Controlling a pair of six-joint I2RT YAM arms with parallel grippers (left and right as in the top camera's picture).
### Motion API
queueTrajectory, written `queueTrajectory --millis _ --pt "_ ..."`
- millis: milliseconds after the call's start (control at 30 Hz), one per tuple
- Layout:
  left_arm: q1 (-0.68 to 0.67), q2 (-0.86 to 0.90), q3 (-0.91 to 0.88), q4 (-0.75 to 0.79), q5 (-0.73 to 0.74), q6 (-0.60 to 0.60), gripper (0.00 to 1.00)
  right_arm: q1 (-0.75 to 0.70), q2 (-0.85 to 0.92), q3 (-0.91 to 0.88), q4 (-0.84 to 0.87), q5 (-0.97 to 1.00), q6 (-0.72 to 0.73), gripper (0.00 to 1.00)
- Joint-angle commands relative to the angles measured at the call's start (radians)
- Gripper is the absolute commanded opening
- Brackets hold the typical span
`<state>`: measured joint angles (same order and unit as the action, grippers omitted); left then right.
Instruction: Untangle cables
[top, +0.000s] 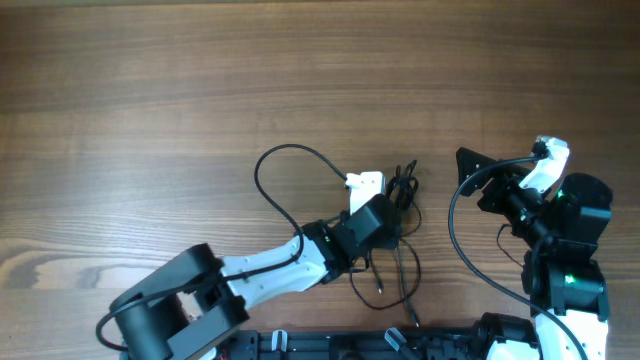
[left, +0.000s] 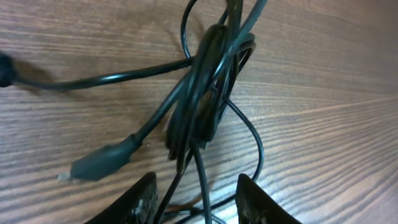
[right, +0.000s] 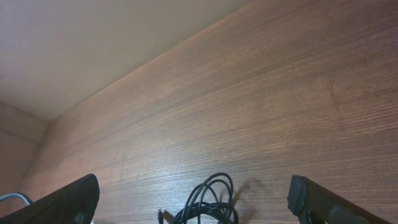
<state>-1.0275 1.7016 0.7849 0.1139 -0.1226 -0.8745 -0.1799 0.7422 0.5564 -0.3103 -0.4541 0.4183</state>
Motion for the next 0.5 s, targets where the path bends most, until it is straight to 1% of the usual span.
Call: queueTrajectory --millis 0,100,200,333,367,433,467 --pt "0.005 0.013 0.008 0.019 -0.029 0.003 0.4 -0.003 0.0 0.006 0.002 0.016 0.008 1.0" --pt "0.005 0.016 0.008 0.019 -0.037 0.003 0.38 -0.003 0.0 0.006 0.002 0.016 0.007 1.0" --pt "0.005 0.055 0.008 0.06 -0.037 0.003 0.37 -0.003 0.0 0.006 -0.001 0.016 0.007 1.0" --pt "0.005 0.075 0.008 0.072 -0.066 -0.006 0.34 -0.003 0.0 0.006 -0.002 0.016 0.007 1.0" --pt "0.005 0.082 0.008 0.079 -0.09 -0.025 0.34 -0.003 0.0 0.006 -0.002 0.016 0.007 1.0" --pt "0.005 0.109 0.008 0.079 -0.166 -0.138 0.32 -0.003 0.0 0.006 -0.002 0.016 0.006 1.0" --pt "0.005 0.133 0.008 0.085 -0.206 -0.211 0.29 -0.003 0.0 0.006 -0.004 0.016 0.003 1.0"
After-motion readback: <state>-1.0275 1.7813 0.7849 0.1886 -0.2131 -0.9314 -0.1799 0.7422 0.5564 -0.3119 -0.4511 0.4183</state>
